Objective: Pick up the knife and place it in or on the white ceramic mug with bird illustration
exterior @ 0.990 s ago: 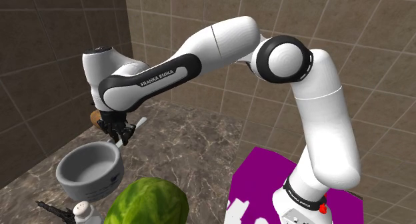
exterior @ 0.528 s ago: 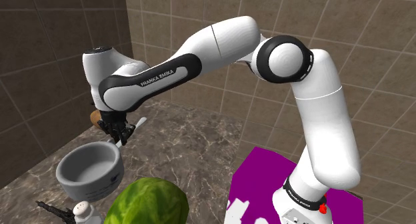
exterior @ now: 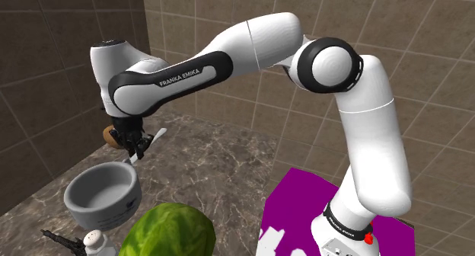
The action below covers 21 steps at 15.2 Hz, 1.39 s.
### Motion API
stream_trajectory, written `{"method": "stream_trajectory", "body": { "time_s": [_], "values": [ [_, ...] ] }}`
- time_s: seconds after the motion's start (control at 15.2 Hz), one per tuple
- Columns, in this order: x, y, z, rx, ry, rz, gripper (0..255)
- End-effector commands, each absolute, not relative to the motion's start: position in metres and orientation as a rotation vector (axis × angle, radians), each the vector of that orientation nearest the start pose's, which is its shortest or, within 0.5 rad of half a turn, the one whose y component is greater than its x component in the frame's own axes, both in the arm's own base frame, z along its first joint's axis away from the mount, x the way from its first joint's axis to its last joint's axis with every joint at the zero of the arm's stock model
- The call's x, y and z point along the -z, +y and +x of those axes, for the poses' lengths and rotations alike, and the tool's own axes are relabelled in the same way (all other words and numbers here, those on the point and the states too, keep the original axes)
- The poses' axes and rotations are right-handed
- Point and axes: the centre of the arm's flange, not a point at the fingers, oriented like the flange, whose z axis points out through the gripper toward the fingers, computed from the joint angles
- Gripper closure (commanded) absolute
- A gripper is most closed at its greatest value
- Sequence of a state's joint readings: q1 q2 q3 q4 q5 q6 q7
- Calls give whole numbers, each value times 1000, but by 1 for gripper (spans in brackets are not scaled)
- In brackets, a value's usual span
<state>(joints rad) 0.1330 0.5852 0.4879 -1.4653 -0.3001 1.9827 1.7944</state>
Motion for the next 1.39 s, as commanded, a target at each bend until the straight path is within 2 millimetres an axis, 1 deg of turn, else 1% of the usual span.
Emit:
{"method": "stream_trajectory", "body": {
  "time_s": [0.0, 1.32],
  "values": [
    [-380, 343, 614, 20, 1674, -2661, 255],
    [-486, 343, 614, 20, 1674, -2661, 255]
  ]
}}
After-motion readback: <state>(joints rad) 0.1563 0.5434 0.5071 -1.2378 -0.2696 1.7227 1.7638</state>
